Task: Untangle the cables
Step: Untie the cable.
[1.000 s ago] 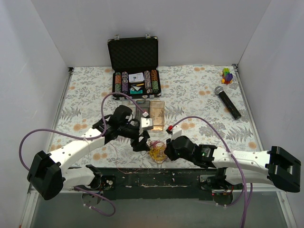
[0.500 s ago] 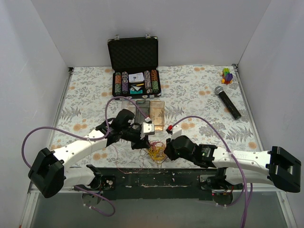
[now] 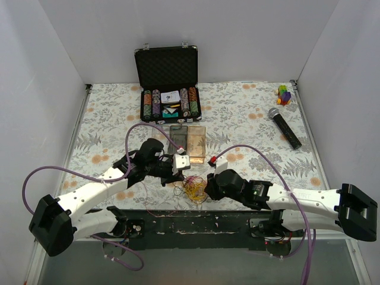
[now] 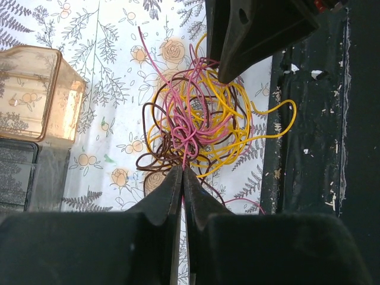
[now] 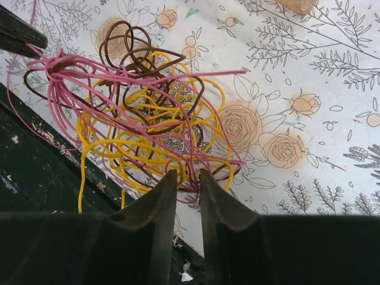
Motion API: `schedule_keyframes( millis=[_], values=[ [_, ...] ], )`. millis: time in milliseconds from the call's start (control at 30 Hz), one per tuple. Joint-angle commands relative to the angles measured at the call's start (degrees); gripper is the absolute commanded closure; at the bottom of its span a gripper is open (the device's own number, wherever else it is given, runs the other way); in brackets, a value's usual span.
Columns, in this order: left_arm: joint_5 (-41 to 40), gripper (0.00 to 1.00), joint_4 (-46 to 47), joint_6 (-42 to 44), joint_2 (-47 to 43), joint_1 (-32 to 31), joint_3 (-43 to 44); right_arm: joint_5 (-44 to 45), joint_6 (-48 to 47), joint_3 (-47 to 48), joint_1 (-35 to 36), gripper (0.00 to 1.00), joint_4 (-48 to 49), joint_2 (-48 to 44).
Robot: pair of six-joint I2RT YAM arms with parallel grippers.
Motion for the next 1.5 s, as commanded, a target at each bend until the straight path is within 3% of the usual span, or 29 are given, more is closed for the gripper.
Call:
schedule_keyframes(
  millis=[0, 133, 367, 700, 900, 1133, 1467],
  values=[
    [-1.54, 1.00, 0.88, -1.02, -1.44, -0.27, 1.45, 2.17, -0.84, 3.53, -0.13, 0.66, -2.29, -1.89],
    [-1.72, 1.00, 0.18, -1.38, -2.40, -0.27, 2.24, 3.75, -2.24, 5.64, -0.21, 0.59, -4.93, -3.91],
    [-0.05, 1.00, 0.09, -3.92, -3.29, -1.06, 4.78, 6.92, -11.20, 11.26, -0.30, 0.55, -4.33, -8.04],
    [-0.66, 1.00, 0.27, -6.91, -3.90, -3.35, 7.52, 0.07, -17.36, 19.27, -1.18, 0.59, -1.34, 1.36],
    [-1.01, 1.00, 0.36, -6.91, -4.60, -3.53, 6.99, -2.31, -16.84, 18.74, -1.45, 0.65, -0.37, 1.54],
    [-1.89, 1.00, 0.44, -7.09, -4.78, -3.79, 6.99, -3.10, -13.50, 16.72, -1.45, 0.61, -0.63, -0.13],
    [-3.82, 1.00, 0.09, -7.35, -5.66, -3.88, 6.55, 3.31, -7.44, 13.12, -1.27, 0.62, -3.89, -8.21]
  ],
)
